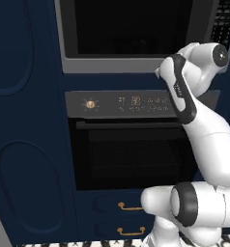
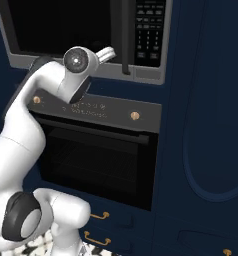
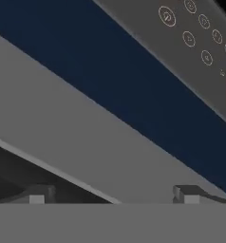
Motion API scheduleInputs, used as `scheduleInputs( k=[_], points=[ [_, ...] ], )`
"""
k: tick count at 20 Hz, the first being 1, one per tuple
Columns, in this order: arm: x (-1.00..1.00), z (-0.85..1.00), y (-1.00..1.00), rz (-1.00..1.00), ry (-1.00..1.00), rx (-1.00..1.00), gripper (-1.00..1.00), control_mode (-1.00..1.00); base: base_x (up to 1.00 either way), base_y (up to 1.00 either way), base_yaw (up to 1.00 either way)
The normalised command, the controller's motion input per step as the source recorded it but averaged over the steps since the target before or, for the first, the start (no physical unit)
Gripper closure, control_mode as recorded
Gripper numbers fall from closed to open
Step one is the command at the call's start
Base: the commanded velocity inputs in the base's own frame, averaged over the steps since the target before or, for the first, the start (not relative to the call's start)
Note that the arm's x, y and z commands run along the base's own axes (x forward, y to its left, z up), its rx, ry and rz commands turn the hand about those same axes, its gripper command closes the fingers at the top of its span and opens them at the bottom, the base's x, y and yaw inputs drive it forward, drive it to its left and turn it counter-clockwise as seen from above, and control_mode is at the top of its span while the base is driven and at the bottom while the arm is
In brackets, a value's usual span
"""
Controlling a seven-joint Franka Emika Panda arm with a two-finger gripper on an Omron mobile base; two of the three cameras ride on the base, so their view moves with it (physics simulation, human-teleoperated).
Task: Pick the onion from the sink and place it in the bowl. Then pick the bowl and place it in the microwave. Then close the microwave door and press the start button.
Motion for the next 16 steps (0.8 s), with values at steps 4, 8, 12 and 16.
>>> scheduleInputs(
  k=[4,8,12,16],
  points=[
    [1.0,0.0,0.0,0.0,0.0,0.25,-1.0,-1.0,0.0,0.0,0.0],
    [-0.06,-0.13,-0.06,0.0,-0.18,0.17,-1.0,-1.0,0.0,0.0,0.0],
    [-1.0,-0.04,-0.32,0.01,-0.52,0.05,-1.0,-1.0,0.0,0.0,0.0],
    [-0.96,0.0,-0.8,0.03,-0.36,0.08,-1.0,-1.0,0.0,0.0,0.0]
  ],
)
